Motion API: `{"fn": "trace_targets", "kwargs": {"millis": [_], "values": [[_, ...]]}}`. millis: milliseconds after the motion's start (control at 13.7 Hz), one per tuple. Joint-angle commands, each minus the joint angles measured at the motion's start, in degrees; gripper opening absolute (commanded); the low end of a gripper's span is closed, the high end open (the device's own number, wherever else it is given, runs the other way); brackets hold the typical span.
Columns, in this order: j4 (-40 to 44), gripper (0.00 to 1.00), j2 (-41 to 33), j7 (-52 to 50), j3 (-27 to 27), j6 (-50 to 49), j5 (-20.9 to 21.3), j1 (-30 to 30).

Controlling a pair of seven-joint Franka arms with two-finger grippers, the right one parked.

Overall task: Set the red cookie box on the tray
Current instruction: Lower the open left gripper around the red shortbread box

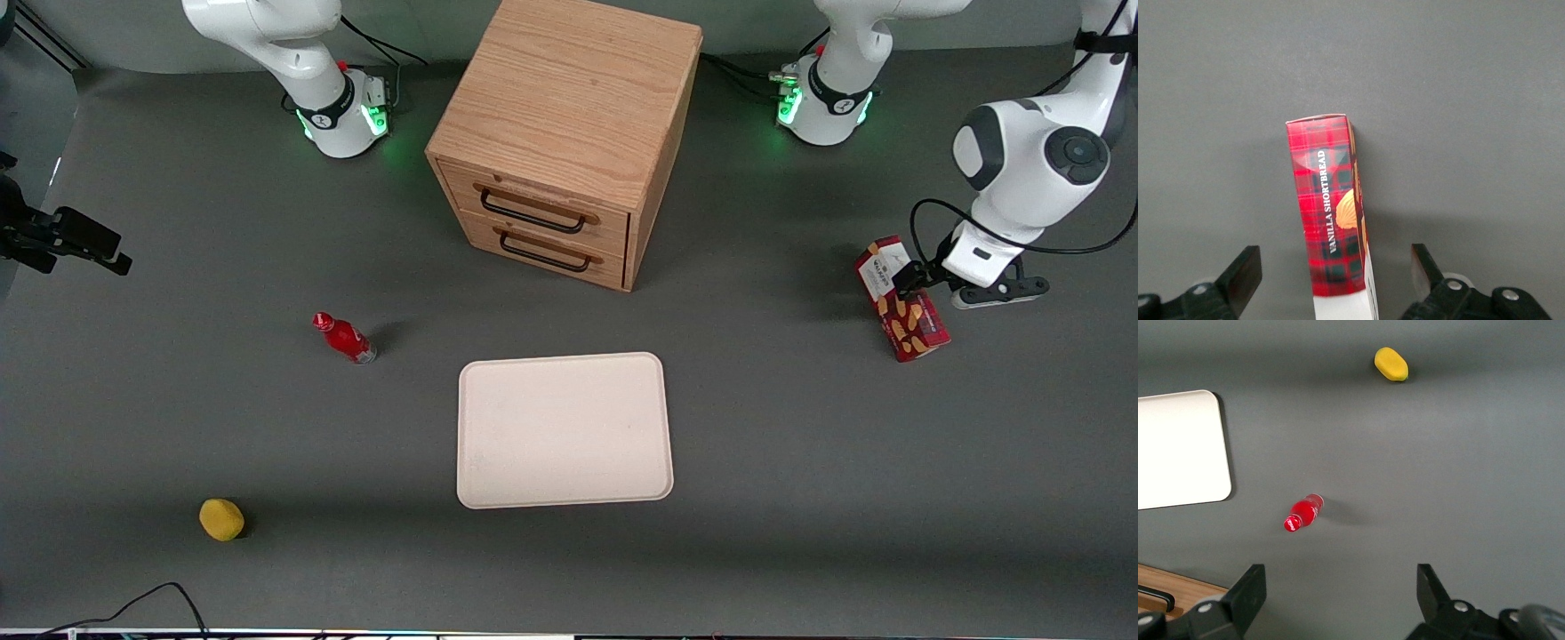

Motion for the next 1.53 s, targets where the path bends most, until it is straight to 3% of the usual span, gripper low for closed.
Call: {"fn": "trace_targets", "kwargs": {"millis": [0,365,511,730,876,1022,1314,1460], "values": [[-2.39,1.00,2.52,0.46,0.19,6.64,0.02,-0.18],[-2.57,1.00,7.35,0.37,0.19,12.80,-0.24,-0.18],[-3.10,0.93,8.50,0.37,0.19,14.74,-0.33,-0.18],[-3.45,0.62,8.59,0.28,0.10,14.74,-1.38,-0.27],[-3.80,0.37,8.51,0.19,0.10,14.74,-1.47,-0.27],[-4.59,0.25,7.98,0.10,0.10,14.74,-1.47,-0.27],[-5.03,0.25,4.65,-0.42,-0.07,11.95,-1.47,-0.80],[-2.85,0.25,0.01,-0.69,-0.51,2.05,-1.56,-1.06]]}}
